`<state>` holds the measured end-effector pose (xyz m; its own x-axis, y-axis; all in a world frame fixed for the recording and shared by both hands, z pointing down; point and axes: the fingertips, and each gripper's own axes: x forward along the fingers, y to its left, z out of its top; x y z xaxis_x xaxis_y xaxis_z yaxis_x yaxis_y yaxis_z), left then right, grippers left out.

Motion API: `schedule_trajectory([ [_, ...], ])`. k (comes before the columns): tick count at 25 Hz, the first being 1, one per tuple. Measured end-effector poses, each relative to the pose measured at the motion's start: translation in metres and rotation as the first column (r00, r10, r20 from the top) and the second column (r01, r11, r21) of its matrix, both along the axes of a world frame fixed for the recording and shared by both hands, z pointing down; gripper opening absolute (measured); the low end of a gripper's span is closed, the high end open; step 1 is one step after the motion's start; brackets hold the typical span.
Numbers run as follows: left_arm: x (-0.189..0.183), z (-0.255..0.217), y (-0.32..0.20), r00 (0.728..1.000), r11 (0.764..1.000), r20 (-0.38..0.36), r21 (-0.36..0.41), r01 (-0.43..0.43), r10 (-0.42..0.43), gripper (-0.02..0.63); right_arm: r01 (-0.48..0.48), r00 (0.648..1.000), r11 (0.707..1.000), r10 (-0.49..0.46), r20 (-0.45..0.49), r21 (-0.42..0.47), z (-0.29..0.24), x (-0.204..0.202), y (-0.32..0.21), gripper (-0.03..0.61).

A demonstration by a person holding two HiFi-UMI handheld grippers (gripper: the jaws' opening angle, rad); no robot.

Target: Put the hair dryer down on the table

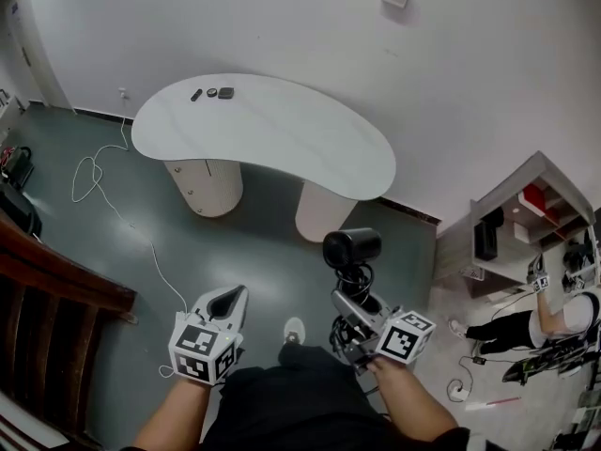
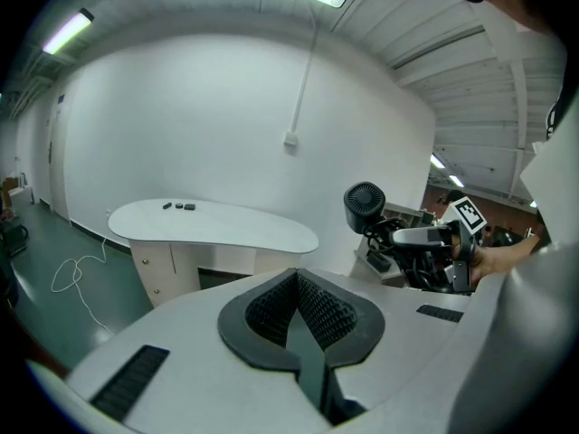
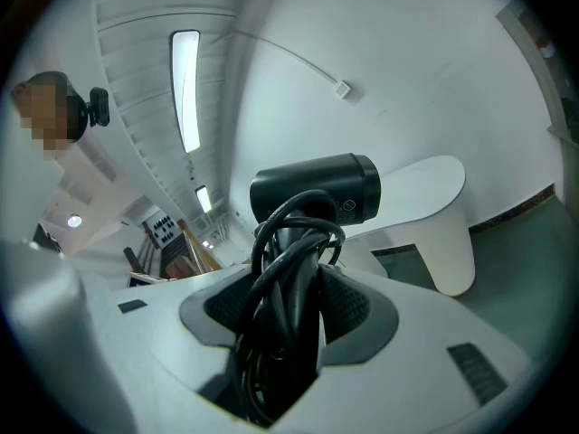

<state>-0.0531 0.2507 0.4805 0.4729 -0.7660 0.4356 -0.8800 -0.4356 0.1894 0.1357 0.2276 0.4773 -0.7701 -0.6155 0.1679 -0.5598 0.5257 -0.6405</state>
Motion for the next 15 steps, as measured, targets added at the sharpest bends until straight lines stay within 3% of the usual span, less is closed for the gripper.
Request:
schedule_trajectory([
  [6, 0.006, 0.000, -0.043, 0.999, 0.999, -0.023, -0.037, 0.029, -0.030, 0.011, 0.019, 1.000, 0.999, -0.018, 0.021, -0.039, 0.001, 0.010, -0.046, 0.199],
  [15, 0.027, 0.003, -0.097, 0.998, 0.997, -0.033, -0.062, 0.045, -0.047, 0.011, 0.056, 0.998, 0.998, -0.056, 0.030, -0.011, 0.001, 0.025, -0.101, 0.199],
])
